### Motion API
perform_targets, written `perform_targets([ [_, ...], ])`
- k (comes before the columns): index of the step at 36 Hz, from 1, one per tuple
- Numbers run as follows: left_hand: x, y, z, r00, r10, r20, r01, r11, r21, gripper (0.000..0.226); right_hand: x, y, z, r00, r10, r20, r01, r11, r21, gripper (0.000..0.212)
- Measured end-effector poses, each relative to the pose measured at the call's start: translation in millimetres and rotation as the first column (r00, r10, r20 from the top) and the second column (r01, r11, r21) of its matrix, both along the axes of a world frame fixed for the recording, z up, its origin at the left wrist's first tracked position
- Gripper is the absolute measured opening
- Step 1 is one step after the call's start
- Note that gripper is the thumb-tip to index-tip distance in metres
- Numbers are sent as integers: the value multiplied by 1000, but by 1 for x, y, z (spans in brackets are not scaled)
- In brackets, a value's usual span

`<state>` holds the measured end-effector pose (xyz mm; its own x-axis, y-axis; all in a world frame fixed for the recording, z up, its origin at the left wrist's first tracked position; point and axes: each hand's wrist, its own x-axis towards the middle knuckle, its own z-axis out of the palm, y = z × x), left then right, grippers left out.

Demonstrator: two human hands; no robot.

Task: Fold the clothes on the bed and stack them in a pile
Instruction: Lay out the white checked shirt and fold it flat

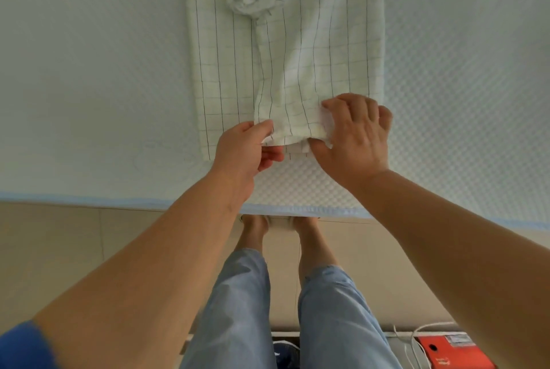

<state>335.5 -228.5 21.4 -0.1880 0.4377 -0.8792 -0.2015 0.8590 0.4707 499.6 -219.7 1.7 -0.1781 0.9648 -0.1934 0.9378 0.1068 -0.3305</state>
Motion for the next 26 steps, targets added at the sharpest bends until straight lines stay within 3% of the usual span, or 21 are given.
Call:
perform_targets([
  [3, -4, -3, -5, 999, -39, -34, 40, 999, 24, 11, 10, 5, 0, 1000, -28, -11, 29, 997, 77, 34],
  [6, -3, -8, -11, 954, -207, -215, 215, 977, 14, 17, 29, 5, -2, 1000, 0, -10, 1, 992, 124, 38],
  [9, 0, -10, -18, 824, -394, -408, 419, 908, -30, 27, 49, -3, -6, 995, 101, -10, -98, 985, 141, 32],
  [12, 3, -9, -21, 692, -484, -536, 524, 847, -88, 24, 65, -11, -10, 982, 187, 1, -185, 974, 131, 20],
  [14, 5, -7, -17, 555, -482, -678, 566, 816, -116, 20, 74, -14, -10, 975, 220, 14, -220, 972, 86, 24],
  [16, 6, -3, -11, 451, -396, -800, 624, 781, -35, 33, 80, -16, -9, 970, 242, 12, -243, 969, 44, 28],
  [20, 13, 30, -8, 325, -320, -890, 833, 543, 108, 50, 80, -9, -2, 959, 281, -38, -279, 959, 44, 28],
  [23, 21, 68, -21, 217, -434, -874, 932, 359, 53, 62, 64, 7, 2, 959, 270, -92, -263, 961, 83, 26],
  [26, 23, 103, -46, 62, -489, -870, 974, 222, -56, 72, 43, 30, -2, 966, 253, -61, -252, 968, 20, 45],
])
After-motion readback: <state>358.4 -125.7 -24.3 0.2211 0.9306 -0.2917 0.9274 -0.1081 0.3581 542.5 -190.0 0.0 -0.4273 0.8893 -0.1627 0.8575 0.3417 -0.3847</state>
